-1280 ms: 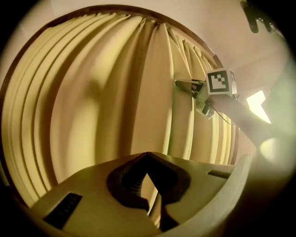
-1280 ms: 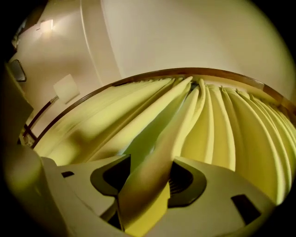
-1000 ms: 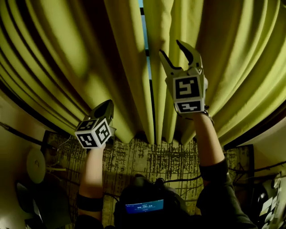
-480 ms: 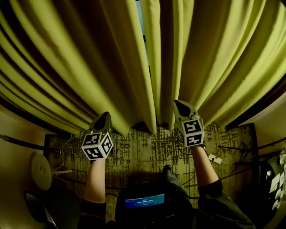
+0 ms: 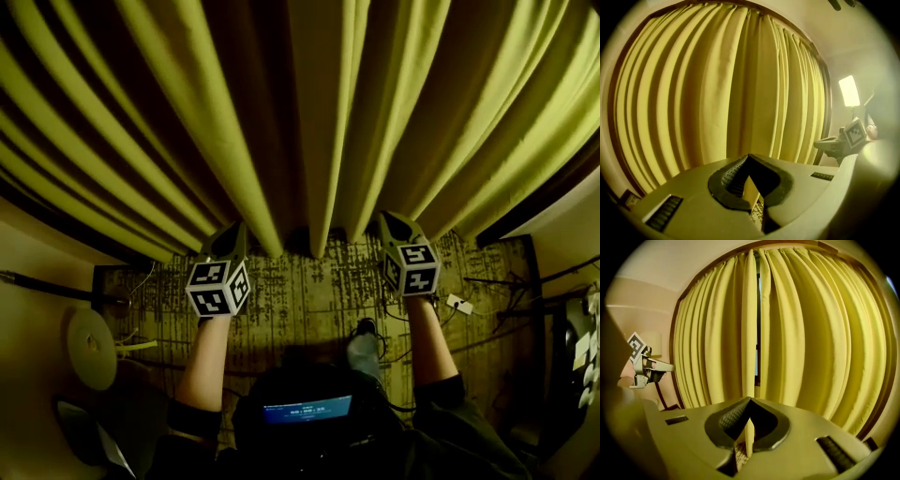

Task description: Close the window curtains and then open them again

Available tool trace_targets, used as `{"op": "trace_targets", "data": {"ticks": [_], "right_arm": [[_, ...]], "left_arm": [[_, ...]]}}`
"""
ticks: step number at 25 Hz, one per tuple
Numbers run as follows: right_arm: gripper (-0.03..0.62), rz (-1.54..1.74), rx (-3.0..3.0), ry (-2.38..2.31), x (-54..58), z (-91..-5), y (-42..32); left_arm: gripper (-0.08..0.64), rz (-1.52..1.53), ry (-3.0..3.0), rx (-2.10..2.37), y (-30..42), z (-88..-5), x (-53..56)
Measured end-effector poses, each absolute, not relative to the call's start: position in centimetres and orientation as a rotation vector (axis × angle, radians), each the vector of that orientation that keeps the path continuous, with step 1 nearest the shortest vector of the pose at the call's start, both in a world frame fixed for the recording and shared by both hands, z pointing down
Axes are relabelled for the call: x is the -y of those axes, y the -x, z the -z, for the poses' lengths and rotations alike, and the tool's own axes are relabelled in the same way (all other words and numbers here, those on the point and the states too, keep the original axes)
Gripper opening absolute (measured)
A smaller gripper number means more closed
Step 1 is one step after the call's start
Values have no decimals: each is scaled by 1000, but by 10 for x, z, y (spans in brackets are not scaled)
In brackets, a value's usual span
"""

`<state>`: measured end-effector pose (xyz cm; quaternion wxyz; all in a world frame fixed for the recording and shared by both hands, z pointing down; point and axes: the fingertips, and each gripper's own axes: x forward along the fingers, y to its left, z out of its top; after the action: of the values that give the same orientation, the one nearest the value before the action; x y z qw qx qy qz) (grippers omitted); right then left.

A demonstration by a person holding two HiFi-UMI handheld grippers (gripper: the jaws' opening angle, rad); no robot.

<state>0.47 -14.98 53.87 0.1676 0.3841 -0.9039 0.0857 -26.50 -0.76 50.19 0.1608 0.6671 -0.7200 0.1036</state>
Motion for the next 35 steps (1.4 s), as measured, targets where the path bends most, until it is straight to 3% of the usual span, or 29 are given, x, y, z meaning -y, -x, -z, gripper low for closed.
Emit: {"op": "trace_targets", "data": {"ticks": [11, 35], "right_arm": [[12, -384, 2490, -1033, 78, -570, 16], [12, -424, 2543, -896, 85, -584, -78]], "left_arm": [[-11, -298, -1868, 1990, 283, -525, -47], [-12, -257, -1725, 2046, 185, -529, -75]]}}
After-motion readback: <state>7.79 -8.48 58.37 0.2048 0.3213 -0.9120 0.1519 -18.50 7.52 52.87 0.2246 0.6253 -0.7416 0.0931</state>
